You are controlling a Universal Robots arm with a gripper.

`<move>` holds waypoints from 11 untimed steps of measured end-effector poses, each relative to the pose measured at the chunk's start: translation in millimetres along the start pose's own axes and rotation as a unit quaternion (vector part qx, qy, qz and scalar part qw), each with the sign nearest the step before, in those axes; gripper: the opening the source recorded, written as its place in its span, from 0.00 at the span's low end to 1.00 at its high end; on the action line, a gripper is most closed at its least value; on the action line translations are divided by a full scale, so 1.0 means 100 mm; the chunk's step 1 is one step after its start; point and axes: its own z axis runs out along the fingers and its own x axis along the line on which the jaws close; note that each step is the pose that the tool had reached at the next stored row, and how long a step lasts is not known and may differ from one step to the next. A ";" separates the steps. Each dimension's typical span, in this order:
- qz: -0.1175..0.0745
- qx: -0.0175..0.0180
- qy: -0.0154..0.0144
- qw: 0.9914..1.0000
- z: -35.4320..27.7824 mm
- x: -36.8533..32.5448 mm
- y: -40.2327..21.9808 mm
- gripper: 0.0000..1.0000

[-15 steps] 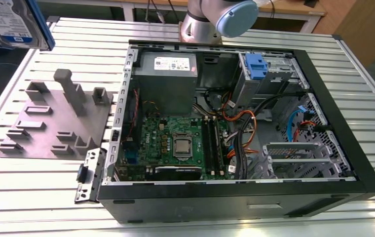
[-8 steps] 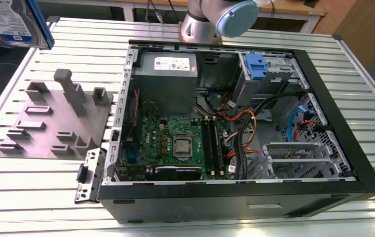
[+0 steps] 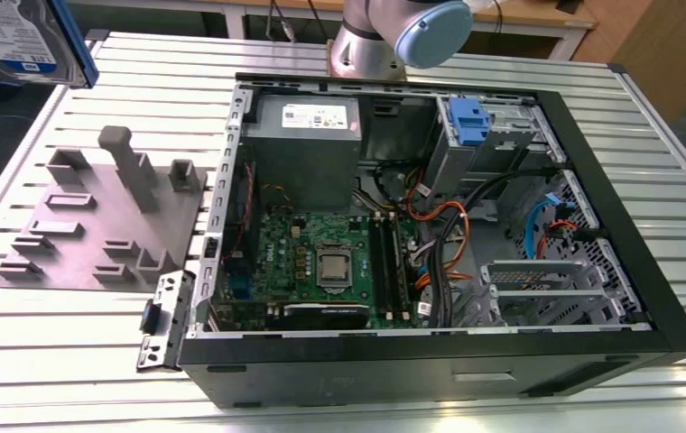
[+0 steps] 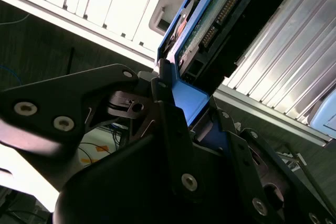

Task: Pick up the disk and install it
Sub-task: 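Pick up the disk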

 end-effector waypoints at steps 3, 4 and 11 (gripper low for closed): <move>0.000 0.000 0.000 1.000 -0.013 0.000 0.000 0.36; 0.000 0.000 0.000 1.000 -0.018 0.000 0.000 0.36; 0.000 0.000 0.000 1.000 -0.047 0.000 0.000 0.36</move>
